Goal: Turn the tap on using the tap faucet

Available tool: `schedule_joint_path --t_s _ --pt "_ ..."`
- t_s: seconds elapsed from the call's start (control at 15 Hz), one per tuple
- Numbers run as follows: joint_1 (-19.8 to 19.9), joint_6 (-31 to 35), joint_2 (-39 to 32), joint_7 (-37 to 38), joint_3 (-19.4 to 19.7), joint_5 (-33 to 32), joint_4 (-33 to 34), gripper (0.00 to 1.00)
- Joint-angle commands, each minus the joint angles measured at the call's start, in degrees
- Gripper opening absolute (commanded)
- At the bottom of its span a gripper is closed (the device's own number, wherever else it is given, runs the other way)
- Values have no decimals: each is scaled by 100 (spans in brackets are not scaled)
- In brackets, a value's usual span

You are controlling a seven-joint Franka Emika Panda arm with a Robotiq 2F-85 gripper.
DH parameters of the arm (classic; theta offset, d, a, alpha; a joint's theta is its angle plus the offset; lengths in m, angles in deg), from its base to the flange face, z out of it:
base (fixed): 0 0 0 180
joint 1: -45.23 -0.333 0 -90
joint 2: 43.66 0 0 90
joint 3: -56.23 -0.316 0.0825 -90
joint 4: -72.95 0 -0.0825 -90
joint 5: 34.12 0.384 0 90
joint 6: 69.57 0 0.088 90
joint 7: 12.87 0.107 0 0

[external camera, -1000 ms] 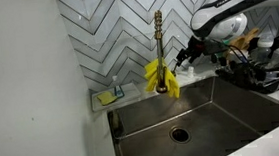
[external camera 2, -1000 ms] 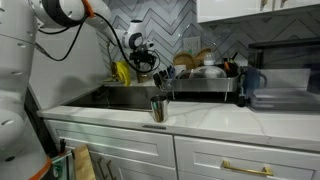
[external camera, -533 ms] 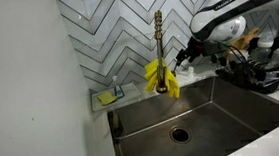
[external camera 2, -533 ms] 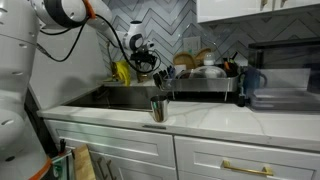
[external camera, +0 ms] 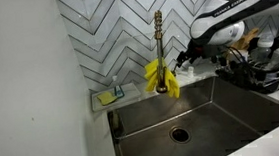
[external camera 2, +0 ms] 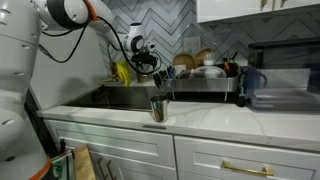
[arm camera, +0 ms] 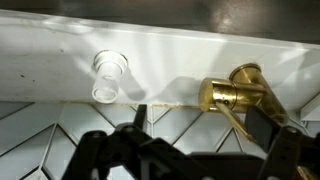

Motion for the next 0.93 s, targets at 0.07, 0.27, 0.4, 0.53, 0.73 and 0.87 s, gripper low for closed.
schedule_joint_path --t_s 0.07,0.27,0.4,0.53,0.73,0.87 --pt "-66 214 -88 174 26 -137 56 100" --pt "-66 -8 -114 200 5 -102 103 100" --pt "-74 -78 -119 228 10 -109 101 100" --pt "-58 30 -158 164 -53 -43 125 100" --pt "-95 188 -191 247 -45 -75 170 100" --pt "-126 278 -208 342 -15 -91 207 100"
